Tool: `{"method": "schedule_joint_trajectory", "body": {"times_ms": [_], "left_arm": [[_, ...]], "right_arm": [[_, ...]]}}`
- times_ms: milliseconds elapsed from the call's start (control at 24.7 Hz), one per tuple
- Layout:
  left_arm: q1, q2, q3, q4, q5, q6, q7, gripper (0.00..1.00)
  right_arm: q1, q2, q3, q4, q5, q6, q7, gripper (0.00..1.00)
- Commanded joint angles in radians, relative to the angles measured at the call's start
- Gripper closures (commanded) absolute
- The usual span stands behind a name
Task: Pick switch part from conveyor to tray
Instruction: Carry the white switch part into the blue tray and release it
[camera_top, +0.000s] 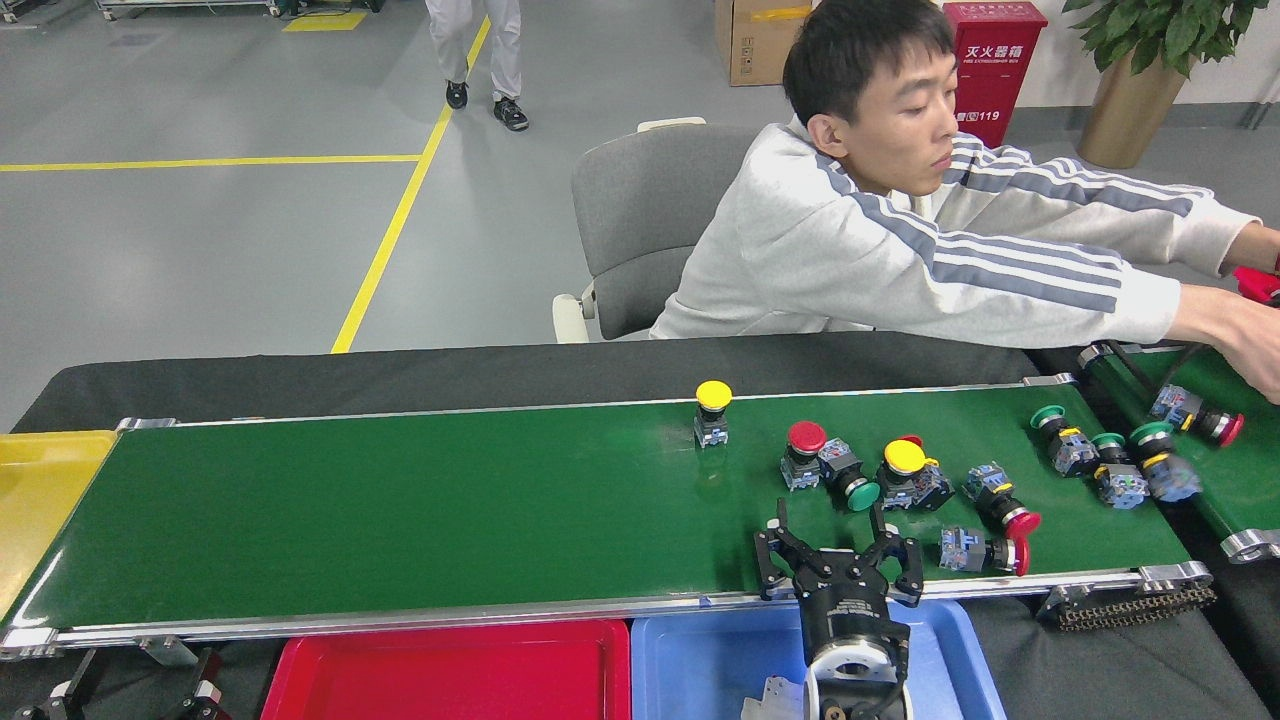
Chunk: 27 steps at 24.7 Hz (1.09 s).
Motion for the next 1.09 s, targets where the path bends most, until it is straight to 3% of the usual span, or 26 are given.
{"method": "schedule_joint_trajectory", "body": {"times_ms": [0, 364, 404, 485, 566, 647, 849, 1051], "left_arm": [[-0.004, 0.013, 0.002, -0.012, 0.004, -0.001, 0.008, 0.0], [-0.007, 0.013, 0.0, -0.011, 0.003, -0.001, 0.008, 0.0], [-0.008, 0.013, 0.0, -0.009, 0.003, -0.001, 0.008, 0.0], [-0.008, 0.013, 0.0, -0.009, 0.003, -0.001, 0.008, 0.0], [-0.007, 0.013, 0.0, -0.009, 0.003, -0.001, 0.008, 0.0], [-0.005, 0.013, 0.0, -0.011, 0.003, -0.001, 0.008, 0.0], [-0.005, 0.013, 0.002, -0.011, 0.003, -0.001, 0.008, 0.0], [-0.004, 0.013, 0.003, -0.011, 0.004, -0.001, 0.008, 0.0]], "right_arm": [[-0.047, 0.009, 0.008, 0.031, -0.003, 0.009, 0.002, 0.02], [-0.218, 0.01, 0.018, 0.252, -0.08, 0.012, -0.005, 0.03], [-0.226, 0.012, 0.031, 0.27, -0.081, 0.009, -0.007, 0.11], [-0.244, 0.01, 0.074, 0.307, -0.083, 0.003, -0.005, 0.48], [-0.251, 0.01, 0.099, 0.321, -0.083, 0.0, -0.002, 0.76], [-0.251, 0.01, 0.108, 0.321, -0.09, -0.002, -0.001, 0.95], [-0.251, 0.01, 0.125, 0.296, -0.095, -0.017, -0.001, 0.99], [-0.198, 0.012, 0.255, 0.137, -0.095, -0.019, 0.002, 0.99]]}}
